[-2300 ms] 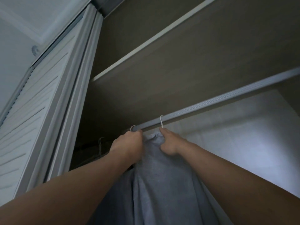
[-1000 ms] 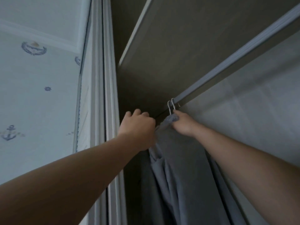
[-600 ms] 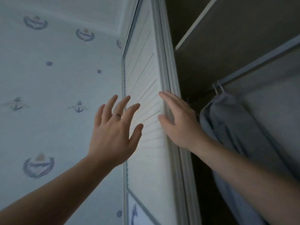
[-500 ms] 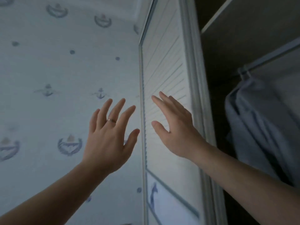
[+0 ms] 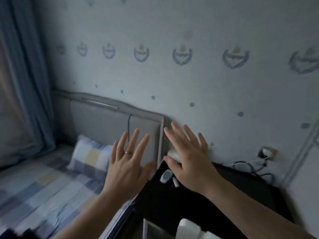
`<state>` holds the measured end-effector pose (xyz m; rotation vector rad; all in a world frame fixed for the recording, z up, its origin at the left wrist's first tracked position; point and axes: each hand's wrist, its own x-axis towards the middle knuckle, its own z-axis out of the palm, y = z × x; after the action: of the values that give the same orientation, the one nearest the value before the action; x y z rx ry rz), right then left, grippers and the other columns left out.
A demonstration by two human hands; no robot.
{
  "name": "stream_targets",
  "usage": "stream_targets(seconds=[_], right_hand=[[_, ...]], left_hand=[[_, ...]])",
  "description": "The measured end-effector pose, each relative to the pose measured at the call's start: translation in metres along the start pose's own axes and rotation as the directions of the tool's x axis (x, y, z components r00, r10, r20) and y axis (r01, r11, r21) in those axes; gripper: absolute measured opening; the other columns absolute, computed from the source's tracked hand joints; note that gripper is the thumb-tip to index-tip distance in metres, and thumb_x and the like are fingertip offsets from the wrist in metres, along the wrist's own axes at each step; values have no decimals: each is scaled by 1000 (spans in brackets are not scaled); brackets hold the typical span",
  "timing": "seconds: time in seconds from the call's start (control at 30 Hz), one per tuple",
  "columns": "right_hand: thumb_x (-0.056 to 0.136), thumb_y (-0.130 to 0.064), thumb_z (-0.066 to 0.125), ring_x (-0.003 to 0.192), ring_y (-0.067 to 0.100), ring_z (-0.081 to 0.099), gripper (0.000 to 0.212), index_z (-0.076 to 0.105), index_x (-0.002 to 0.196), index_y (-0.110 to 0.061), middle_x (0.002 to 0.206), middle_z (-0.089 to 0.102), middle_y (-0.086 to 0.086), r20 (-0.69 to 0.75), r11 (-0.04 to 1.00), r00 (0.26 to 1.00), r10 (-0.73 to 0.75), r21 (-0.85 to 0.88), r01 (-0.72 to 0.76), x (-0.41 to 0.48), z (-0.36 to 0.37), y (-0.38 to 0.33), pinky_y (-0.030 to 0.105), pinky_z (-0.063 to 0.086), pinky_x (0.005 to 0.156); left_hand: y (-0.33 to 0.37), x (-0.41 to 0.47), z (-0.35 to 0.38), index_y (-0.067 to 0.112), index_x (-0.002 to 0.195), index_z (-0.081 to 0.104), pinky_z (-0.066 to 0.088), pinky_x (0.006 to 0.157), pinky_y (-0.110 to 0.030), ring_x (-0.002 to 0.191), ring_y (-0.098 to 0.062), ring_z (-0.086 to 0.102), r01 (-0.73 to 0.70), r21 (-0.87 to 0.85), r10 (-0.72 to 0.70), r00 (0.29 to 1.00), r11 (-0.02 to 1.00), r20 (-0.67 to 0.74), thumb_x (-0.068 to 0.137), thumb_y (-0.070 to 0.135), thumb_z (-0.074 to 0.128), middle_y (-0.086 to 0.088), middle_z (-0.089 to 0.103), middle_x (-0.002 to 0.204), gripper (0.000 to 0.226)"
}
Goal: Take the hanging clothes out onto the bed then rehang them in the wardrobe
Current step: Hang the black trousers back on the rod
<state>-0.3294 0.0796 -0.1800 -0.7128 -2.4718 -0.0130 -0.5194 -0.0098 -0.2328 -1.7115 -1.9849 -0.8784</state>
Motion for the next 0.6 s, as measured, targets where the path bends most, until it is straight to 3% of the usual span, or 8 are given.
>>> stream_targets(seconds=[0.1, 0.23, 0.37, 0.6], right_hand=[[95, -54, 37, 149, 10, -13, 69, 0, 152, -46, 161, -9, -22, 128, 996, 991, -44, 88, 33, 8, 80, -51, 52, -1, 119], [93, -57, 33, 149, 12, -10, 70, -1, 153, -44, 162, -9, -20, 291, 976, 946, -142, 200, 85, 15, 174, -117, 50, -2, 119], [91, -58, 34, 149, 13, -10, 73, -9, 149, -48, 161, -10, -19, 431, 943, 869, -243, 314, 108, 20, 257, -182, 51, -1, 118], [92, -60, 34, 149, 15, -11, 74, -13, 147, -49, 161, -12, -19, 575, 896, 714, -399, 409, 172, 52, 373, -274, 51, -5, 115]], left_hand=[[-69, -68, -3, 34, 158, 15, 14, 120, -56, 154, -27, 0, 186, 63, -191, 978, 981, 82, 96, 69, 18, 2, 9, 167, 71], [-138, -156, -12, 37, 158, 6, 7, 123, -51, 153, -22, -9, 430, 192, -457, 879, 882, 135, 95, 71, 18, 4, 3, 167, 72], [-192, -226, -23, 42, 156, -2, -2, 122, -45, 152, -17, -16, 627, 297, -680, 721, 721, 129, 89, 77, 8, 8, -4, 166, 76], [-279, -300, -46, 40, 157, -2, 1, 123, -42, 152, -15, -9, 838, 336, -899, 429, 431, 84, 93, 70, 23, 8, 1, 167, 75]])
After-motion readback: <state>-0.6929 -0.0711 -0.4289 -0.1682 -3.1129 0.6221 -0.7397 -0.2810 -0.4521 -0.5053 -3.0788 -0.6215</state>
